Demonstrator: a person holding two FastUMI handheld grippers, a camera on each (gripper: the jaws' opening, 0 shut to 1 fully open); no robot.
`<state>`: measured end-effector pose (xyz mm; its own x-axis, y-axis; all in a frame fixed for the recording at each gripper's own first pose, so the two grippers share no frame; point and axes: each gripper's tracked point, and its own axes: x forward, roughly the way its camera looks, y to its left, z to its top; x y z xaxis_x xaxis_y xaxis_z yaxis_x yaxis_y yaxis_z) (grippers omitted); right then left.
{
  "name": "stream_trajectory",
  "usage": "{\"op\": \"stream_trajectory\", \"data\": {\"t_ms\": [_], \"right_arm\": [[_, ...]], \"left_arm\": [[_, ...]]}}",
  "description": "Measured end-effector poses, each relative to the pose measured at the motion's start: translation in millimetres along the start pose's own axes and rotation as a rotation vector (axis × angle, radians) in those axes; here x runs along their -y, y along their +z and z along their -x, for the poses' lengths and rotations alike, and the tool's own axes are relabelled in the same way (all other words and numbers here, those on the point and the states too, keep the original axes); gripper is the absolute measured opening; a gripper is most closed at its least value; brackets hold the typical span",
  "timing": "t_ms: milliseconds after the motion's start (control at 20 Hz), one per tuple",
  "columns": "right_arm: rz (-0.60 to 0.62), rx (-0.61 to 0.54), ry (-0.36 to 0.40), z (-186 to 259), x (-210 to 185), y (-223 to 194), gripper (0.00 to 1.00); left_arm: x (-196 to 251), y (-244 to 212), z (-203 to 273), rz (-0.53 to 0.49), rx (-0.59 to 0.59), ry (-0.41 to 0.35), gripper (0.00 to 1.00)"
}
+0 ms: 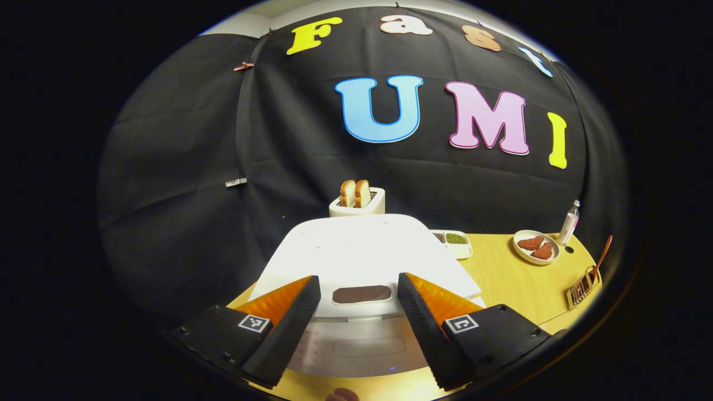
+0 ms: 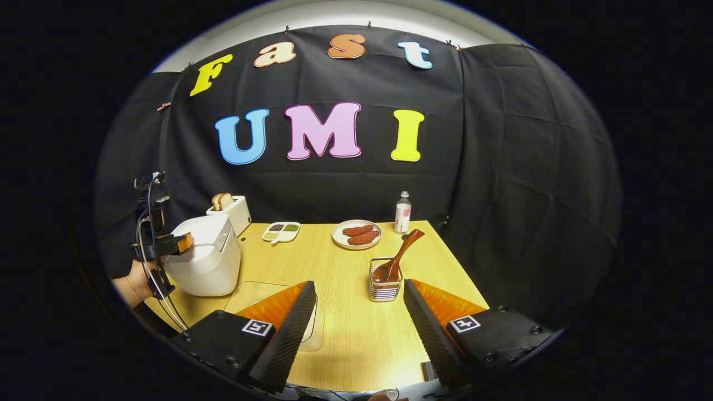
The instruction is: Close the left gripper, press the button to open the rice cooker; take a wooden spoon from the chopstick holder with the right hand, scoop a spoonful of rice and pour it into the rice cooker, then put the wooden spoon back into the chopstick holder.
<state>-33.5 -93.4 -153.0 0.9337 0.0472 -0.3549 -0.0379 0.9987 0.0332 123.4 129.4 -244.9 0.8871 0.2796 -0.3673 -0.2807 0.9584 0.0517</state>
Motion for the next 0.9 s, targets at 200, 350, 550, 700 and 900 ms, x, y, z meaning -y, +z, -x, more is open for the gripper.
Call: {"op": "stream_trajectory", "data": {"t_ms": [200, 350, 550, 700, 900], "right_arm": [[-0.001, 0.001, 0.003, 0.2, -2.3, -0.4, 0.99], [-0.002, 0.003, 0.001, 1.5, -0.8, -0.5, 0.98], [-0.01, 0.01, -0.003, 3.2, 1.1, -0.2, 0.98], [-0.019, 0.019, 0.003, 2.1, 0.6, 4.0, 0.99], [-0.007, 0.038, 0.015, -0.2, -3.5, 13.1, 0.99]], "left_arm": [[2.6, -7.1, 1.3, -0.012, -0.003, 0.002, 0.99], [2.0, -7.8, 1.1, -0.003, -0.013, -0.002, 0.99], [3.0, -5.5, 1.0, -0.005, 0.0, -0.007, 1.0], [2.3, -1.6, 0.3, -0.001, 0.026, -0.024, 0.98], [-2.8, 23.4, 11.8, 0.005, 0.09, -0.041, 0.93]]}}
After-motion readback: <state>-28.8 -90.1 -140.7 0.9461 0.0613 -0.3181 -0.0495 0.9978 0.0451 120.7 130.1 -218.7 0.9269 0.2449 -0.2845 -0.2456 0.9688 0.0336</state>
